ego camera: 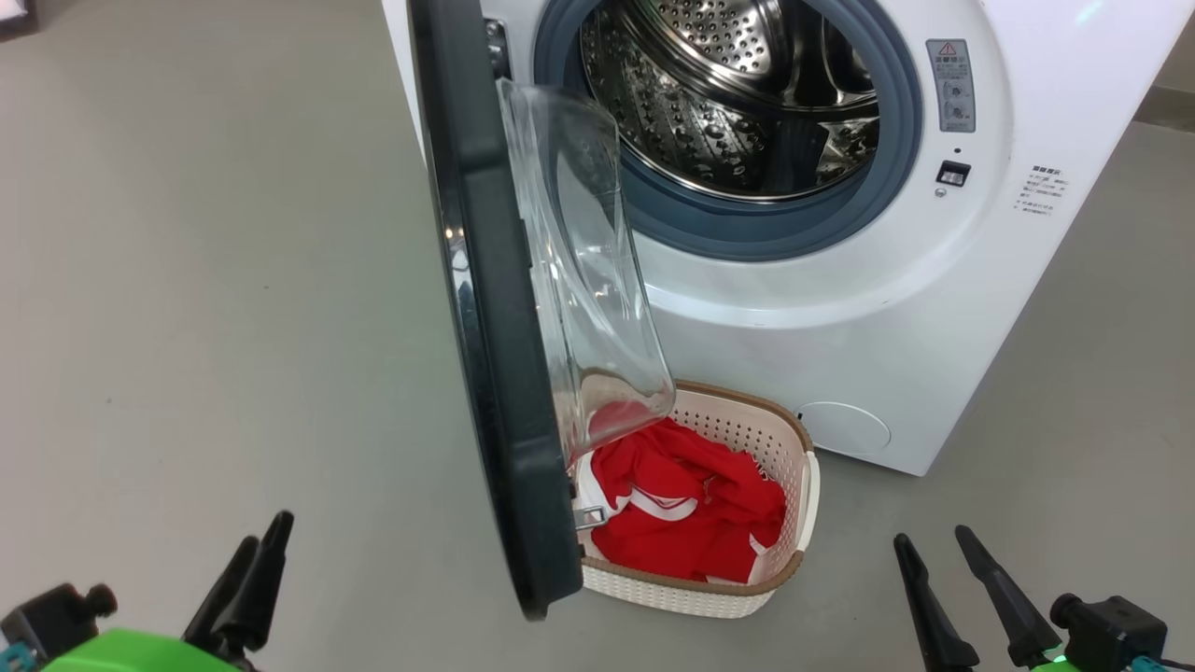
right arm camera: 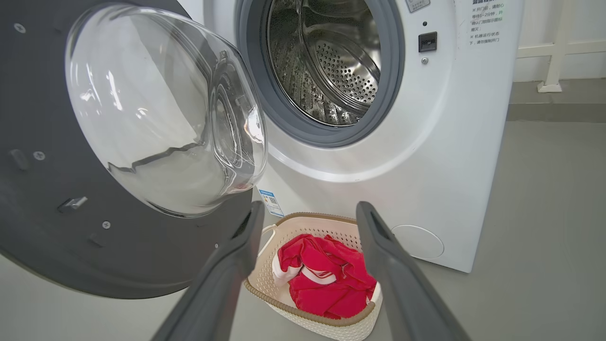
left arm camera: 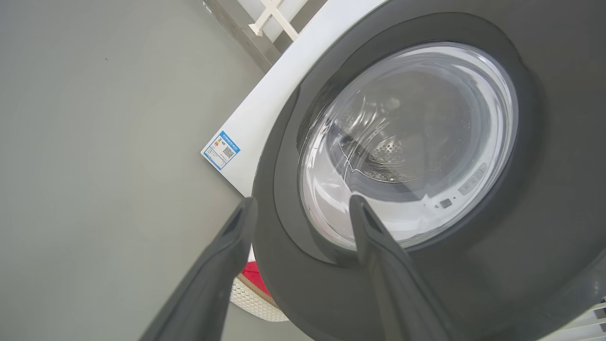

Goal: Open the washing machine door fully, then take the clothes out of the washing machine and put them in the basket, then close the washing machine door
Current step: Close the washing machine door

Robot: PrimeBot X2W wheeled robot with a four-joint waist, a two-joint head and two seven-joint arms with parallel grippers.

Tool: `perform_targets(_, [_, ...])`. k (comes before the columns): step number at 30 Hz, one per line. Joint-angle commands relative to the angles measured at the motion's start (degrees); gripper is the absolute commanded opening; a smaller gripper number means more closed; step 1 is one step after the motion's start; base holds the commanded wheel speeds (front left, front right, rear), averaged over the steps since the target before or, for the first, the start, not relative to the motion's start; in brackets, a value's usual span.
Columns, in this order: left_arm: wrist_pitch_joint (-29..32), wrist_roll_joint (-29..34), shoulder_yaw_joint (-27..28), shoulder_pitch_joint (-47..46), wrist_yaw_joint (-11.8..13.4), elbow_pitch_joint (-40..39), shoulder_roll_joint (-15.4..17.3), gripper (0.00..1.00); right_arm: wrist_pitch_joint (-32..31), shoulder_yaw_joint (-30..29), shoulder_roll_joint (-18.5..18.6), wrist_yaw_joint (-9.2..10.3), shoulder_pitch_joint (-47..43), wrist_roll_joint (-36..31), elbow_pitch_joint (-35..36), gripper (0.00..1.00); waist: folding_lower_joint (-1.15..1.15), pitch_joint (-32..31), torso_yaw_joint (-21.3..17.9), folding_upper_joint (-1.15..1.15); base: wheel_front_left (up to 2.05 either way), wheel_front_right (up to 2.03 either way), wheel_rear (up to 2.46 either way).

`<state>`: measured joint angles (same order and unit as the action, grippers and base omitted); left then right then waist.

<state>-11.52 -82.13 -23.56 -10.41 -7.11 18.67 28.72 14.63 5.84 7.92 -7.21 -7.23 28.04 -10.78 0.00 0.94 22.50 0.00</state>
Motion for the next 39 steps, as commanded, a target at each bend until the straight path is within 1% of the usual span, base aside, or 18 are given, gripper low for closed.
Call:
perform_targets(1, [-1.8, 2.3, 1.9, -0.8, -0.4, 0.0, 2.1, 1.00, 0.4, 0.5, 0.7, -0.28, 0.3, -0.2, 1.5, 1.00, 0.00, -0.2, -0.1, 0.00, 0.00, 0.00, 0.00])
perform_targets(3, [-2.9, 3.9, 2.3, -0.1, -0.4, 0.7, 1.5, 1.00, 0.4, 0.0, 0.6, -0.28, -0.2, -0.3, 1.7, 1.00, 0.00, -0.2, -0.3, 0.00, 0.00, 0.00, 0.00])
perform_targets(5, [-3.3, 7.8, 2.5, 0.4, -0.4, 2.1, 1.3, 1.00, 0.4, -0.5, 0.5, -0.28, -0.6, -0.3, 1.8, 1.00, 0.00, -0.3, -0.5, 0.00, 0.00, 0.00, 0.00])
perform_targets(7, [-3.4, 11.0, 6.3, 0.8, -0.4, 2.7, -0.4, 1.00, 0.4, -1.1, 0.5, -0.28, -1.0, -0.4, 2.0, 1.00, 0.00, -0.3, -0.6, 0.00, 0.00, 0.00, 0.00])
perform_targets(9, [-3.4, 17.2, 9.7, 1.8, -0.4, 2.9, -1.9, 1.00, 0.4, -1.5, 0.5, -0.28, -1.3, -0.4, 2.1, 1.00, 0.00, -0.3, -0.8, 0.00, 0.00, 0.00, 0.00])
perform_targets(11, [-3.5, 22.6, 14.3, 3.1, -0.4, 2.4, -4.4, 1.00, 0.4, -1.8, 0.5, -0.28, -1.7, -0.4, 2.2, 1.00, 0.00, -0.4, -1.0, 0.00, 0.00, 0.00, 0.00])
perform_targets(15, [-3.5, 35.6, 20.3, 5.5, -0.4, 0.6, -8.7, 1.00, 0.4, -2.7, 0.5, -0.28, -2.0, -0.5, 2.6, 1.00, 0.00, -0.3, -1.3, 0.00, 0.00, 0.00, 0.00])
perform_targets(19, [-3.5, 48.7, 24.7, 7.1, -0.4, -1.5, -12.3, 1.00, 0.4, -3.3, 0.5, -0.28, -2.0, -0.6, 2.8, 1.00, 0.00, 0.0, -1.5, 0.00, 0.00, 0.00, 0.00])
perform_targets(22, [-3.5, 57.5, 27.6, 8.0, -0.4, -3.4, -15.0, 1.00, 0.4, -3.6, 0.5, -0.28, -2.0, -0.7, 3.0, 1.00, 0.00, 0.2, -1.7, 0.00, 0.00, 0.00, 0.00])
perform_targets(23, [-3.5, 59.6, 28.4, 8.3, -0.4, -4.0, -16.1, 1.00, 0.4, -3.7, 0.5, -0.28, -2.0, -0.7, 3.0, 1.00, 0.00, 0.2, -1.8, 0.00, 0.00, 0.00, 0.00])
perform_targets(24, [-3.5, 61.3, 29.0, 8.6, -0.4, -4.5, -17.0, 1.00, 0.4, -3.8, 0.5, -0.28, -2.0, -0.7, 3.1, 1.00, 0.00, 0.2, -1.9, 0.00, 0.00, 0.00, 0.00])
perform_targets(25, [-3.5, 61.3, 29.0, 8.6, -0.4, -4.5, -17.0, 1.00, 0.4, -3.8, 0.5, -0.28, -2.0, -0.7, 3.1, 1.00, 0.00, 0.2, -1.9, 0.00, 0.00, 0.00, 0.00])
perform_targets(30, [-3.5, 68.9, 31.6, 10.1, -0.4, -6.7, -20.2, 1.00, 0.4, -4.0, 0.3, -0.28, -2.2, -0.8, 3.2, 1.00, 0.00, 0.2, -2.2, 0.00, 0.00, 0.00, 0.00])
perform_targets(34, [-3.5, 70.9, 31.6, 11.3, -0.4, -6.3, -21.8, 1.00, 0.4, -4.1, 0.1, -0.28, -2.4, -0.9, 3.1, 1.00, 0.00, 0.2, -2.4, 0.00, 0.00, 0.00, 0.00])
perform_targets(39, [-3.5, 71.5, 32.1, 11.3, -0.4, -5.4, -22.5, 1.00, 0.4, -4.2, -0.1, -0.28, -2.3, -0.9, 3.1, 1.00, 0.00, 0.4, -2.4, 0.00, 0.00, 0.00, 0.00])
